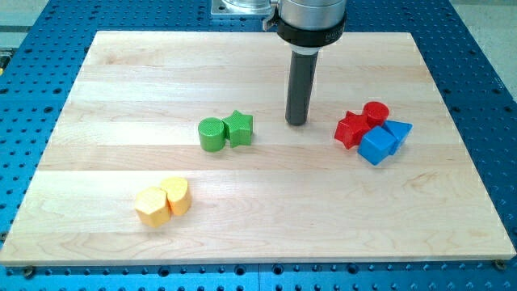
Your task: Place the green blocks into the yellow blocks
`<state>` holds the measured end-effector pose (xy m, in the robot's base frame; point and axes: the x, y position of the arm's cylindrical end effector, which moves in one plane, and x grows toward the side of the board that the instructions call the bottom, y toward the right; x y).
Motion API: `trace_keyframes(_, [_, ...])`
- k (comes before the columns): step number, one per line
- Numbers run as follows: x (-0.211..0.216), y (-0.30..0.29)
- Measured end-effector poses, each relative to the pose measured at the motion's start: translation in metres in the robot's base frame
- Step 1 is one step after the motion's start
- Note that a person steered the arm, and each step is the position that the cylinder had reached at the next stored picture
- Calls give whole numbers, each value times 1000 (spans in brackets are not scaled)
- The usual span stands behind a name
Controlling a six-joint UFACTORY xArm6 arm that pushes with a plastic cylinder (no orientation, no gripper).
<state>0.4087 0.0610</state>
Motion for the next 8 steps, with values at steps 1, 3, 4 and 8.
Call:
trace_keyframes(1, [-5, -2])
trace_keyframes(3, [4, -56])
trace_keyframes(4, [17, -88])
trace_keyframes(8, [86, -175])
